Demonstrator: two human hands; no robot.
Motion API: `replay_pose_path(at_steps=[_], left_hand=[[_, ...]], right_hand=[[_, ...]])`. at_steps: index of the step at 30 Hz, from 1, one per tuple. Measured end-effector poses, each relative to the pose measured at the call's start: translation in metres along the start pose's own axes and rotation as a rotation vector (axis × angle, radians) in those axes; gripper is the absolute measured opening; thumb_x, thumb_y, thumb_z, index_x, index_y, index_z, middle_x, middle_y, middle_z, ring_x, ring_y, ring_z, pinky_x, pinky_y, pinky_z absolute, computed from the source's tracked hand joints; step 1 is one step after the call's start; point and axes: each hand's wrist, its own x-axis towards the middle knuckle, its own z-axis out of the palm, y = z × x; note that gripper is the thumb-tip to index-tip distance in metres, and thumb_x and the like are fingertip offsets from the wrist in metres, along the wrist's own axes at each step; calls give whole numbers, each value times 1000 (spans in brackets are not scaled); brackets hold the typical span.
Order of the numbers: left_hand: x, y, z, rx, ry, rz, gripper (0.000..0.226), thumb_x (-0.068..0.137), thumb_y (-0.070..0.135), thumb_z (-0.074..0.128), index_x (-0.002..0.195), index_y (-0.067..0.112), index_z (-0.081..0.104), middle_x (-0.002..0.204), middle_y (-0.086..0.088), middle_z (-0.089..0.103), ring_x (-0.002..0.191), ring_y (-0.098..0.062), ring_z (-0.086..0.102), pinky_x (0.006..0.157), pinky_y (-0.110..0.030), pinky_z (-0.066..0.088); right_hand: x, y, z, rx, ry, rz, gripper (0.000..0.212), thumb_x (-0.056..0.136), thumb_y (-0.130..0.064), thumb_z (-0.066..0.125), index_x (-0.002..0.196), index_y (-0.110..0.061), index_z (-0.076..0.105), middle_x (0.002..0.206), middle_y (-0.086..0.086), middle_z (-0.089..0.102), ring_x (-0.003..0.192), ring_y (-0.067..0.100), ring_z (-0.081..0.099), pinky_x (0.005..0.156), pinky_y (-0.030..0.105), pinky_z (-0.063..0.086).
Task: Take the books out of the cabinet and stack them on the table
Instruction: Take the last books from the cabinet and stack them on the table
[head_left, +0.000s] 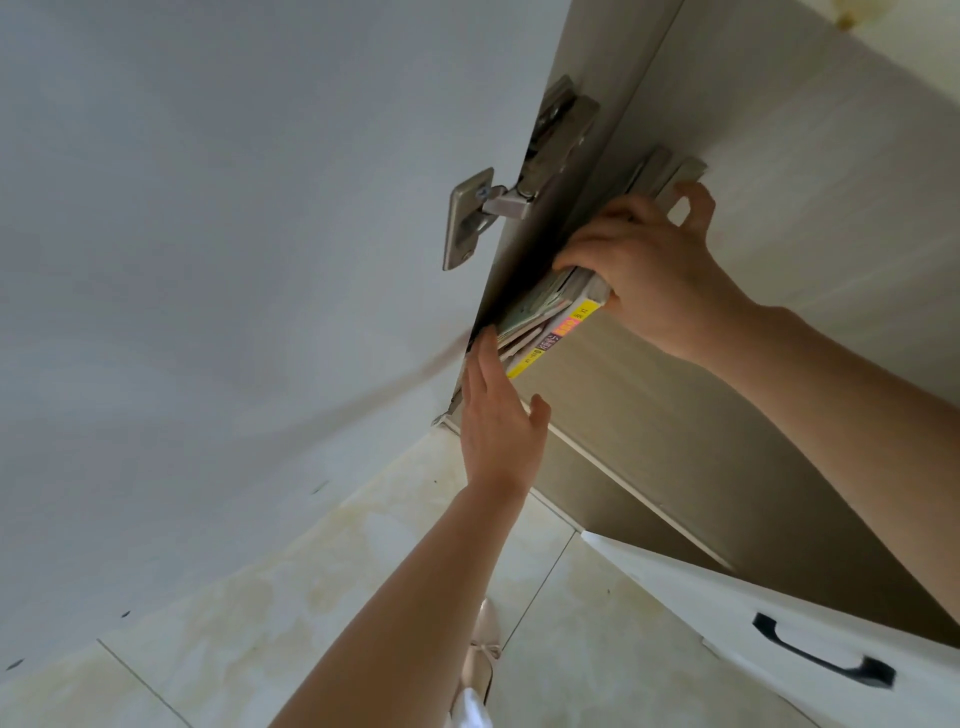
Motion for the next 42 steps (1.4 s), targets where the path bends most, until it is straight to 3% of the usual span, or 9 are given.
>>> replay_pose_path(at_steps=[8,14,19,22,26,30,35,39,42], left_hand=[[34,1,21,-81,94,-133,68,70,28,79,130,20,47,126,1,57,116,-20,52,91,-35,48],[33,-6,20,-58,160,-21,40,65,31,78,99,19,58,92,3,64,85,-23,59,63,-28,44],[-11,-19,2,-136,75,6,36,61,30,78,90,24,58,81,8,66,74,-16,61,64,-35,52],[-33,-20,-3,-237,17,-45,43,61,22,82,99,29,62,82,15,69,74,-6,64,63,-29,53],[-37,-25,-2,-392,28,-32,48,63,18,86,106,30,69,90,15,74,82,-8,70,71,-28,56],[-31,-34,-7,-361,8,19,43,61,27,85,103,28,72,92,16,74,84,-5,70,74,-31,58],[-27,-40,-11,-350,-15,10,43,66,8,85,106,21,75,95,12,76,91,-6,71,82,-35,58],[-25,-47,-15,-390,-34,-14,45,68,-6,80,103,22,75,95,7,77,92,-13,72,83,-44,58],[-22,-54,-18,-431,-83,-20,42,67,9,83,106,22,75,100,-2,76,98,-23,71,86,-52,56]], right_hand=[[-4,11,-1,-45,-25,-100,49,63,-5,79,107,-24,71,103,-3,68,106,29,57,98,69,22],[-18,1,-11,-49,-54,-126,43,63,-11,79,104,-22,72,97,0,68,100,31,57,97,70,25],[-42,-19,-17,-30,-43,-186,47,50,-12,86,94,-25,75,86,-3,69,88,30,62,93,70,38],[-62,-36,-15,-13,-34,-216,50,45,-7,85,89,-27,74,81,-6,66,85,29,60,93,64,43],[-78,-49,-6,28,36,-214,45,56,-3,75,94,-25,70,85,-9,63,86,25,56,82,38,42],[-83,-46,-7,155,43,-190,42,69,-21,66,110,-19,68,102,-4,68,98,27,57,90,41,42],[-89,-9,-13,258,12,37,64,68,-53,61,122,-19,62,115,0,64,113,27,51,102,44,39],[-109,18,-7,726,-22,463,87,61,-25,87,137,-34,44,129,-13,52,118,0,47,99,19,39],[-115,25,15,1071,-161,564,97,57,-25,90,140,-30,40,126,-13,58,113,-4,58,101,25,48]])
